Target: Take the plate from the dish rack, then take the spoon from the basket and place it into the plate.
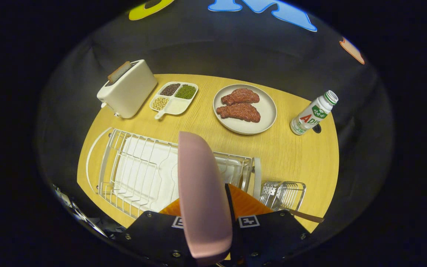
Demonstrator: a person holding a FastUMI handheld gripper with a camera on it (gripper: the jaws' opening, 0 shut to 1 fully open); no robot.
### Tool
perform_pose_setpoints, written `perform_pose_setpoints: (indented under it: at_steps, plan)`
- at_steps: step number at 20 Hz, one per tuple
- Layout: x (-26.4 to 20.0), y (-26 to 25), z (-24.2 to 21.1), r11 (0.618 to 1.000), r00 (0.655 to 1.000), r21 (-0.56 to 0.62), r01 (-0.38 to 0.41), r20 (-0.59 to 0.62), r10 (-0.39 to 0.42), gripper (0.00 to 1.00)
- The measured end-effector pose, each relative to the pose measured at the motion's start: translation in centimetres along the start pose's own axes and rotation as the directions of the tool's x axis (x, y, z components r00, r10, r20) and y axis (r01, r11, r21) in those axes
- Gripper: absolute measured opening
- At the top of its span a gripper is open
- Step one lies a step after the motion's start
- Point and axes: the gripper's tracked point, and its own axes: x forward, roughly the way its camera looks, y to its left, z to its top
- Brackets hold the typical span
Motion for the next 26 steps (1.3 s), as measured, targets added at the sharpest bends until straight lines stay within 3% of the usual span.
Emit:
perform_pose_setpoints:
  at_steps: [8,14,21,26]
  plan:
    - [-4.5,-0.8,-2.8,0.987,0.99,0.083,-0.136,0.041,0.133,0.35]
    - [-8.3,-2.4,-8.4,0.957,0.974,0.184,-0.227,0.059,0.219,0.35]
    - [-9.6,-3.1,-18.1,0.884,0.945,0.348,-0.312,0.015,0.327,0.35]
    - [-7.8,-3.4,-23.6,0.832,0.931,0.451,-0.324,-0.008,0.366,0.36]
